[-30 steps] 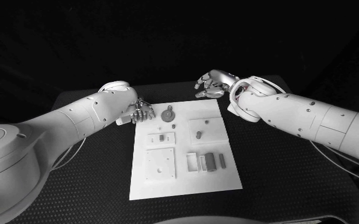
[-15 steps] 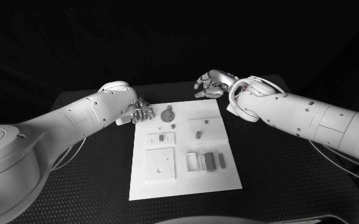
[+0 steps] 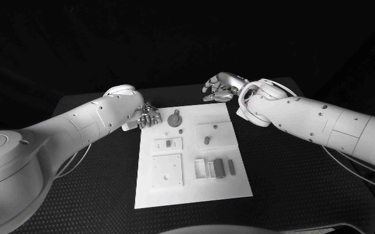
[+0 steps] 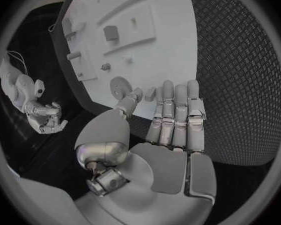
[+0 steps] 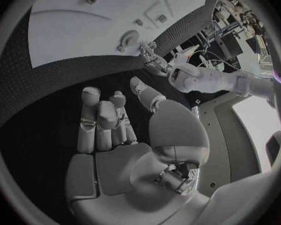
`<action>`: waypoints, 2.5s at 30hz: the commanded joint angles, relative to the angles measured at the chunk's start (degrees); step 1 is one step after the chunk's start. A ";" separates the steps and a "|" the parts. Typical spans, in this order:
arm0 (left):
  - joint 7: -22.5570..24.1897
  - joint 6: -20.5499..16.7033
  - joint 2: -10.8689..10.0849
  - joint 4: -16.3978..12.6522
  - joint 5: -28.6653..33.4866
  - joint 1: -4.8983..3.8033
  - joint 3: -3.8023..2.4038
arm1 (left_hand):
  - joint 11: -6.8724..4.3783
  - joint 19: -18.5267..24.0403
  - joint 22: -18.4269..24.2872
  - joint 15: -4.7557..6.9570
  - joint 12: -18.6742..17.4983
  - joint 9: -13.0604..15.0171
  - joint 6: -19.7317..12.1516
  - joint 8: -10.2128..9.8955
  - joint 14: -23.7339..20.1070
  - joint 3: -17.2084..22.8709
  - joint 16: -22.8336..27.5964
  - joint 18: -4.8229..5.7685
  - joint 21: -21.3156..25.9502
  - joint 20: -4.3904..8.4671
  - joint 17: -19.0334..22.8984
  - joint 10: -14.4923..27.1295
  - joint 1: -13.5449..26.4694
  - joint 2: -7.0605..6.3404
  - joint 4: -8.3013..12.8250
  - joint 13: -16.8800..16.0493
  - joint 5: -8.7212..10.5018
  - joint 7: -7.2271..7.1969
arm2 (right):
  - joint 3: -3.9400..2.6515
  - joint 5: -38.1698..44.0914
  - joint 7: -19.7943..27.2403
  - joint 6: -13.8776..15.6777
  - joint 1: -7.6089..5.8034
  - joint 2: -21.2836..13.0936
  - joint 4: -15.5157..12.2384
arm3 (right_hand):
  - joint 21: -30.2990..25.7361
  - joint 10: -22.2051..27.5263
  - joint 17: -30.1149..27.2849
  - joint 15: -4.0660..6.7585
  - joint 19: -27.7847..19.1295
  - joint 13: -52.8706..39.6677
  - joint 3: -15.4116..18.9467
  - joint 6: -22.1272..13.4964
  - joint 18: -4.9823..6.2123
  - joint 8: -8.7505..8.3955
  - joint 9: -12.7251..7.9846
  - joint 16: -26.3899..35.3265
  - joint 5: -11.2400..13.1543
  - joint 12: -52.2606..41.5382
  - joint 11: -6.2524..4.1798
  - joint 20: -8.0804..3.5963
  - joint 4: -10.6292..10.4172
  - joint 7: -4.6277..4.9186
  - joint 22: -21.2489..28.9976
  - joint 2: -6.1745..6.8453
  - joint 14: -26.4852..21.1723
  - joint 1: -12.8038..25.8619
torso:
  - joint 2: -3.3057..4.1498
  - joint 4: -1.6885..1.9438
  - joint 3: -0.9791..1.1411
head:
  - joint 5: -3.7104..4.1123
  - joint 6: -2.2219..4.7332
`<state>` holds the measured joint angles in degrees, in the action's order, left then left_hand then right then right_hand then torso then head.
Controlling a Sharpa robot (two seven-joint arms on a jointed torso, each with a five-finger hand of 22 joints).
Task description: Assemble the parts on the task board
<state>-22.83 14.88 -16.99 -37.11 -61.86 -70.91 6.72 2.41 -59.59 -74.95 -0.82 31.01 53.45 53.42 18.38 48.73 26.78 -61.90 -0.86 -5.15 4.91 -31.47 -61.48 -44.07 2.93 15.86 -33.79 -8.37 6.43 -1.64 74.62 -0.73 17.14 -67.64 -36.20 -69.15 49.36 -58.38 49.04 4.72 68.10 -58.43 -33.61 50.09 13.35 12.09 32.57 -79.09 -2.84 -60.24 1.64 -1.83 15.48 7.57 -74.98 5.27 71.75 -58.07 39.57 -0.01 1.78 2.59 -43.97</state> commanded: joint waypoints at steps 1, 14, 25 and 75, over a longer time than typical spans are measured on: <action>0.66 -0.16 0.15 -0.06 0.39 0.03 0.00 | 0.12 0.40 -1.07 0.01 0.24 -0.16 0.32 -0.37 -0.28 0.01 -0.31 -0.34 0.39 -0.02 0.14 0.44 -0.24 0.51 0.30 0.11 -0.01 0.17 | -0.02 0.22 0.10 -0.06 -0.02 0.02 -0.12 | -0.24 0.01 0.07 -0.20 0.05 0.10 0.05 0.37 1.65 -0.15 -0.09 0.31 -0.04 -0.38 0.17 -0.28 -0.26 0.77 -0.93 0.21 0.15 0.42 | -0.02 0.04 -0.01 | 0.07 -0.04; 0.99 -0.43 0.02 0.13 0.35 0.03 0.02 | -0.12 -0.37 -1.18 0.22 0.76 -0.75 2.01 -1.46 0.39 6.49 -0.94 -0.29 0.21 0.14 1.00 -0.34 -3.85 0.62 -2.67 0.95 3.52 -0.11 | -0.02 0.22 0.10 -0.07 -0.03 0.00 -0.09 | -0.25 0.01 0.07 -0.20 0.05 0.11 0.05 0.36 1.65 -0.15 -0.09 0.31 -0.04 -0.39 0.17 -0.28 -0.28 0.77 -0.93 0.21 0.15 0.43 | -0.04 0.05 -0.03 | 0.15 -0.08; 1.58 -1.43 -0.17 0.20 1.61 0.03 -0.01 | -0.84 -1.70 -1.31 0.88 1.64 -0.45 3.96 -1.23 1.80 8.07 -1.95 -0.27 -0.74 0.73 1.20 -1.98 -6.19 3.08 -1.00 1.19 2.85 -0.87 | -0.02 0.22 0.08 -0.11 -0.03 0.01 0.00 | -0.25 0.01 0.07 -0.20 0.05 0.11 0.05 0.37 1.65 -0.15 -0.09 0.31 -0.04 -0.40 0.17 -0.28 -0.29 0.77 -0.94 0.21 0.15 0.45 | -0.03 0.06 -0.02 | 0.15 -0.09; -5.06 -0.04 -15.78 -27.80 4.10 -0.90 -0.36 | -2.17 -3.75 -1.34 2.41 2.93 -0.06 7.54 -2.33 4.67 11.44 -3.70 0.07 -3.15 2.26 2.24 -5.09 1.84 7.33 -1.09 2.04 5.08 -1.98 | 0.00 0.22 0.16 -0.48 -0.01 -0.26 1.07 | -0.26 -0.01 0.07 -0.19 0.05 0.14 -0.02 0.41 1.65 -0.11 -0.09 0.32 -0.04 -0.44 0.16 -0.29 -0.26 0.75 -0.94 0.12 0.15 0.37 | -0.78 1.32 -0.17 | -0.29 -0.40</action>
<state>-27.18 14.30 -32.95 -64.62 -56.74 -71.85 6.37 0.20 -62.99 -74.90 1.64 33.66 53.34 59.89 16.12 53.05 37.94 -65.41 -0.85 -8.17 7.06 -29.28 -66.26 -42.56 10.17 14.84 -31.77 -3.05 5.09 -1.63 74.62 -0.82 17.10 -67.64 -36.50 -68.09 49.36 -58.38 49.04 4.72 67.98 -58.35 -33.61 50.15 13.34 12.09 32.57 -79.09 -2.84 -60.51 1.64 -1.71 15.48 7.51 -74.98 5.27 71.75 -58.07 38.81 1.41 1.58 2.39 -44.32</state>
